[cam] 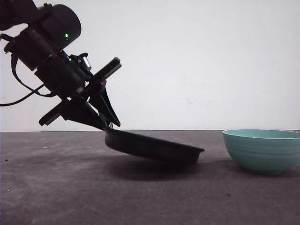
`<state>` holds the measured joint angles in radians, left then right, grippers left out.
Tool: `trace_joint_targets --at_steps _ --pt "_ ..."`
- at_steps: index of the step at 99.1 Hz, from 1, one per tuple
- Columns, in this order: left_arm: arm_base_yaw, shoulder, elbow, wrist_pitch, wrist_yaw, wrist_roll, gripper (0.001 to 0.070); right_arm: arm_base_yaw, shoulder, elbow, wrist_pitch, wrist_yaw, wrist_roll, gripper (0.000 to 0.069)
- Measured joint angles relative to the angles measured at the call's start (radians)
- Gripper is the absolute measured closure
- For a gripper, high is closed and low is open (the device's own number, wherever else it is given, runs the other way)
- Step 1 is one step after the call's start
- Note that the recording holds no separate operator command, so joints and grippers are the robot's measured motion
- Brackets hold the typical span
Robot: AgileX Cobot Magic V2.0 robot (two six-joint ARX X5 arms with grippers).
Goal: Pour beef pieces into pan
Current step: 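Lower the filled pan onto the table with the left gripper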
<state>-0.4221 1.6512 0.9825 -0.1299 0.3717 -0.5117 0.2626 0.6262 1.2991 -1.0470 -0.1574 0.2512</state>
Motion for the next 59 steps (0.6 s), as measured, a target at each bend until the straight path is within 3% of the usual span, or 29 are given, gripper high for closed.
trace_joint_targets --at_steps 44,51,59 --pt "0.000 0.048 0.008 -0.028 0.020 -0.001 0.0645 0.000 0.002 0.000 -0.019 0.000 0.019 0.0681" --pt "0.000 0.051 0.008 -0.045 0.018 -0.005 0.0571 0.000 0.002 0.000 -0.018 0.000 0.019 0.0681" --pt "0.001 0.055 0.008 -0.053 0.019 -0.019 0.0393 0.000 0.002 0.000 -0.018 0.000 0.019 0.0681"
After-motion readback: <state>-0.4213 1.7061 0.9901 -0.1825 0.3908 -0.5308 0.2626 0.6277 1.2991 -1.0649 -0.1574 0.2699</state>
